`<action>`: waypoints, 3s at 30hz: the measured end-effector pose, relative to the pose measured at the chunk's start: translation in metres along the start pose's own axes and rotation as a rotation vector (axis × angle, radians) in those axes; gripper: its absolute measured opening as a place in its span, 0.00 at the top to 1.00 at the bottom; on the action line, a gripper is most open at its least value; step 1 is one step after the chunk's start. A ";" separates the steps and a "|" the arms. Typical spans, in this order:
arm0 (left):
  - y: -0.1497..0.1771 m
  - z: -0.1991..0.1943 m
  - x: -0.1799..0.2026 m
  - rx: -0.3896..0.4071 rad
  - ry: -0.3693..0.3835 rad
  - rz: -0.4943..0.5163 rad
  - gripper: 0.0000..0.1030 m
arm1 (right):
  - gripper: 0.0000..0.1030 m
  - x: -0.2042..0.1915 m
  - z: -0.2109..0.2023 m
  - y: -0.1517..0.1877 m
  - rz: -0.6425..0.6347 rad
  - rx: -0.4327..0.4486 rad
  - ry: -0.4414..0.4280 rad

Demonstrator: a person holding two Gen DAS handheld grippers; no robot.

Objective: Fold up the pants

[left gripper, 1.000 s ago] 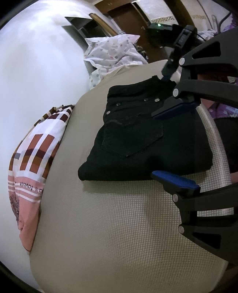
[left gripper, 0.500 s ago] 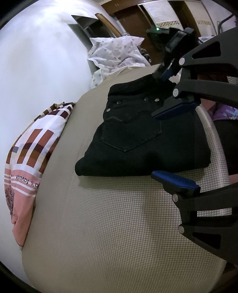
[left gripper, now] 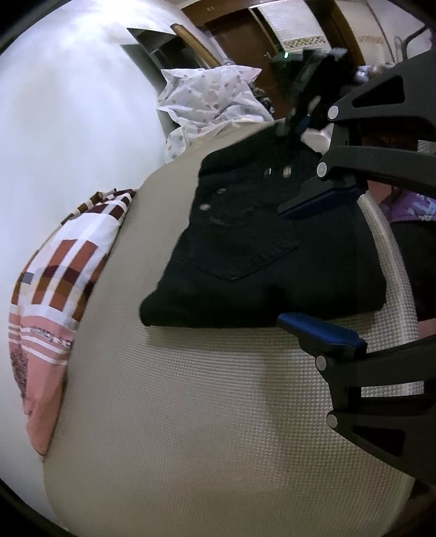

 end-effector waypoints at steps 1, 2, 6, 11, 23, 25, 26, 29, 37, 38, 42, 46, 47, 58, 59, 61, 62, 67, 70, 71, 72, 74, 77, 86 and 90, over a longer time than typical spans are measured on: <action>-0.001 -0.001 0.001 0.006 -0.002 0.006 0.43 | 0.87 -0.008 -0.007 0.001 -0.022 0.006 -0.003; -0.001 -0.002 0.002 0.010 -0.004 0.014 0.42 | 0.87 -0.010 -0.011 0.002 -0.024 0.006 -0.004; 0.000 0.006 0.003 -0.010 -0.012 0.024 0.41 | 0.88 0.031 -0.007 0.018 0.106 -0.032 0.029; 0.004 0.013 -0.001 -0.034 -0.029 0.026 0.41 | 0.89 0.034 -0.012 0.024 0.154 -0.023 -0.006; 0.010 0.037 -0.011 -0.085 -0.058 0.042 0.41 | 0.84 0.047 -0.013 0.023 0.240 -0.064 -0.088; 0.011 0.037 -0.010 -0.089 -0.052 0.042 0.41 | 0.83 0.045 -0.020 0.020 0.218 -0.072 -0.073; 0.011 0.037 -0.010 -0.090 -0.049 0.043 0.41 | 0.80 0.043 -0.025 0.017 0.192 -0.075 -0.059; 0.012 0.034 -0.010 -0.087 -0.052 0.045 0.41 | 0.48 0.031 -0.045 0.003 0.086 -0.063 0.031; 0.002 0.022 -0.017 -0.050 -0.053 0.023 0.41 | 0.22 0.003 -0.017 -0.045 -0.167 -0.179 0.119; 0.000 0.023 -0.019 -0.054 -0.051 0.017 0.41 | 0.22 0.005 -0.010 -0.050 -0.176 -0.194 0.126; -0.006 0.034 -0.029 -0.114 -0.002 -0.005 0.41 | 0.20 0.020 0.017 -0.061 -0.160 -0.273 0.102; -0.012 0.050 -0.021 -0.190 0.063 0.064 0.41 | 0.20 0.033 0.045 -0.055 -0.133 -0.374 0.046; -0.013 0.054 -0.019 -0.205 0.082 0.082 0.41 | 0.20 0.033 0.049 -0.053 -0.143 -0.391 0.023; -0.037 0.082 -0.012 -0.287 0.233 0.113 0.35 | 0.42 0.018 0.079 -0.048 -0.370 -0.494 -0.012; -0.036 0.083 -0.008 -0.279 0.216 0.137 0.35 | 0.55 0.021 0.079 -0.049 -0.370 -0.495 -0.001; -0.035 0.082 0.001 -0.251 0.148 0.219 0.38 | 0.61 0.026 0.078 -0.051 -0.349 -0.487 -0.003; -0.032 0.081 0.002 -0.233 0.105 0.255 0.47 | 0.63 0.027 0.077 -0.051 -0.351 -0.478 0.001; -0.024 0.071 0.017 -0.125 -0.074 0.383 0.69 | 0.66 0.028 0.073 -0.048 -0.296 -0.420 -0.029; -0.019 0.063 0.030 -0.066 -0.155 0.450 0.76 | 0.68 0.029 0.070 -0.048 -0.272 -0.387 -0.045; -0.017 0.062 0.031 -0.060 -0.171 0.462 0.77 | 0.69 0.029 0.069 -0.048 -0.264 -0.376 -0.051; -0.015 0.060 0.033 -0.050 -0.190 0.476 0.77 | 0.69 0.028 0.067 -0.047 -0.256 -0.365 -0.058; -0.015 0.058 0.035 -0.042 -0.202 0.479 0.78 | 0.70 0.028 0.065 -0.046 -0.249 -0.349 -0.063; -0.017 0.055 0.037 -0.029 -0.207 0.476 0.78 | 0.71 0.027 0.065 -0.046 -0.231 -0.330 -0.073; -0.022 0.038 0.041 0.023 -0.255 0.507 0.79 | 0.72 0.013 0.076 -0.041 -0.225 -0.314 -0.088; -0.025 0.029 0.035 0.039 -0.274 0.501 0.79 | 0.72 0.002 0.090 -0.038 -0.233 -0.318 -0.096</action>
Point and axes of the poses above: each gripper's, at about its wrist camera, not at the fingertips, and z roughly the way its jaws point, x to its right, y to its underside, the point moved 5 cm from there along z, roughly the way its jaws point, and after that the axes turned 7 degrees about -y, right-handed, at the moved point
